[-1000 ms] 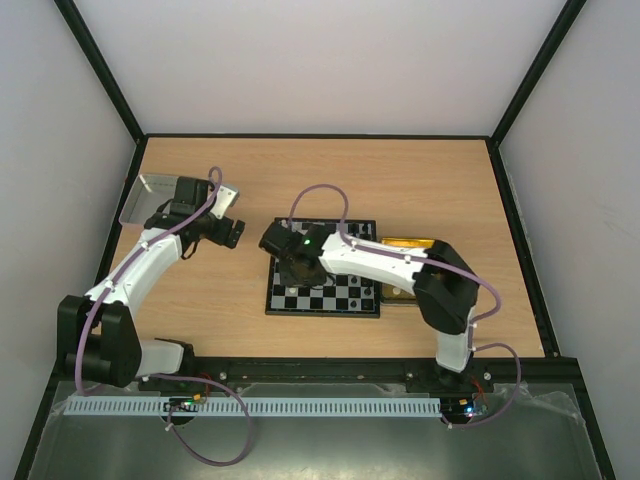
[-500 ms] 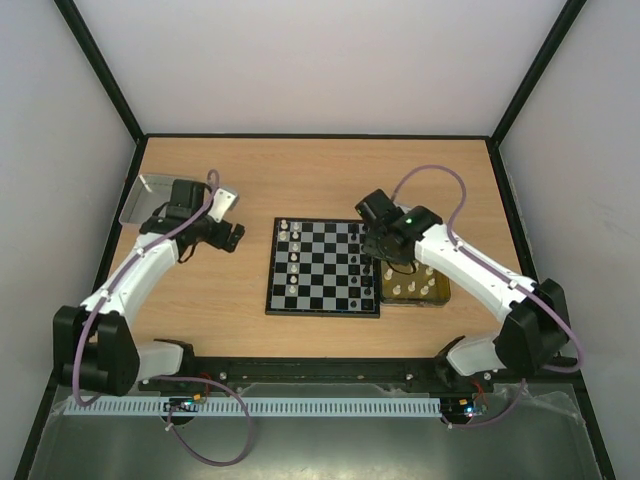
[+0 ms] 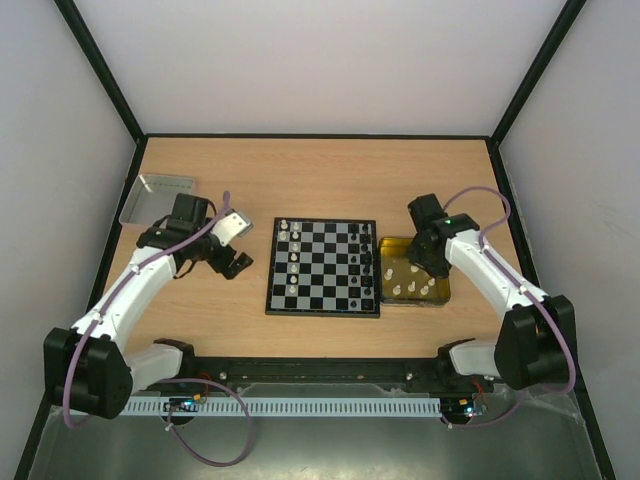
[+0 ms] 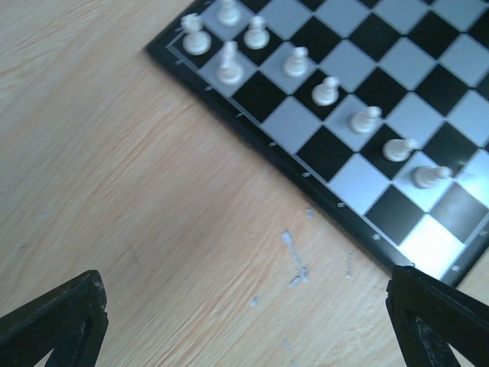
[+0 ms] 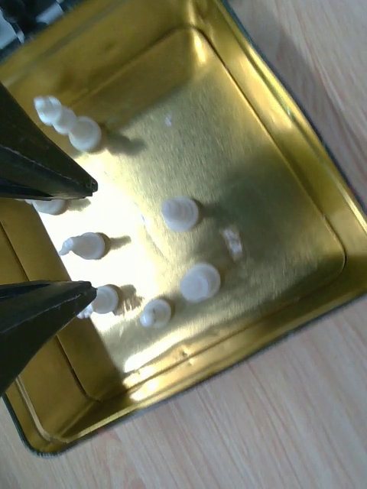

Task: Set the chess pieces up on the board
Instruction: Pick up the chess piece from the storage box.

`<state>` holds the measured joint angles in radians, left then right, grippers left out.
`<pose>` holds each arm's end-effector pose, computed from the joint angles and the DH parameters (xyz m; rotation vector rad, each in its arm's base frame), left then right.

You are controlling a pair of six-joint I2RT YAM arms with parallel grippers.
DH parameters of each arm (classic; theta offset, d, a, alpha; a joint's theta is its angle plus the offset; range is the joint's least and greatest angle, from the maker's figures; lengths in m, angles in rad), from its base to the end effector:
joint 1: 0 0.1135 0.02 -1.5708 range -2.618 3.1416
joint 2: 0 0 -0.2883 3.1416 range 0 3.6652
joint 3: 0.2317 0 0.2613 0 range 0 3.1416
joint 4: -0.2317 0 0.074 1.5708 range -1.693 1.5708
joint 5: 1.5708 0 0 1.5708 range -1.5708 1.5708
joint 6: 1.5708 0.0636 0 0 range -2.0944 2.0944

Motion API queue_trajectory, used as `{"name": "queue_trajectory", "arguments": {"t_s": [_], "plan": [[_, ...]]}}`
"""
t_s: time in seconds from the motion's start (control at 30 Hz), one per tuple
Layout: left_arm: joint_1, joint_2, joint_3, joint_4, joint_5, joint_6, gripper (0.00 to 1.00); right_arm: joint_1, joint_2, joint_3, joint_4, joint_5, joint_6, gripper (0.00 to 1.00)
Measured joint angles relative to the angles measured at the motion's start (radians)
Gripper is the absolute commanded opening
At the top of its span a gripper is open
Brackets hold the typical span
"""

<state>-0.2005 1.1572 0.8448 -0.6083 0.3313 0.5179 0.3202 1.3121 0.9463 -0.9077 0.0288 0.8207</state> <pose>0.2367 -0.0692 0.2496 0.9856 2.2339 -0.2726 0.2336 0.0755 0.2257 0.7166 2.7785 0.1973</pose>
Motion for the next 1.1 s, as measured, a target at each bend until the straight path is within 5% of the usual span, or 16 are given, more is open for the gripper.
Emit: {"name": "queue_trajectory", "arguments": {"t_s": [0.33, 0.47, 0.73, 0.93, 1.1], "plan": [[-0.064, -0.020, 0.000, -0.065, 0.145, 0.092, 0.94, -0.166, -0.009, -0.097, 0.029, -0.078, -0.055, 0.24], [-0.081, -0.021, 0.006, -0.076, 0.198, 0.112, 0.77, -0.192, -0.008, -0.129, 0.047, -0.105, -0.068, 0.22], [-0.155, 0.009, 0.053, -0.063, 0.252, 0.124, 0.68, -0.211, -0.002, -0.153, 0.073, -0.123, -0.077, 0.21], [-0.180, 0.014, 0.054, 0.002, 0.298, 0.102, 0.38, -0.224, 0.005, -0.174, 0.101, -0.124, -0.079, 0.20], [-0.200, 0.014, 0.054, 0.053, 0.317, 0.084, 0.30, -0.234, 0.013, -0.192, 0.115, -0.124, -0.083, 0.19]]}}
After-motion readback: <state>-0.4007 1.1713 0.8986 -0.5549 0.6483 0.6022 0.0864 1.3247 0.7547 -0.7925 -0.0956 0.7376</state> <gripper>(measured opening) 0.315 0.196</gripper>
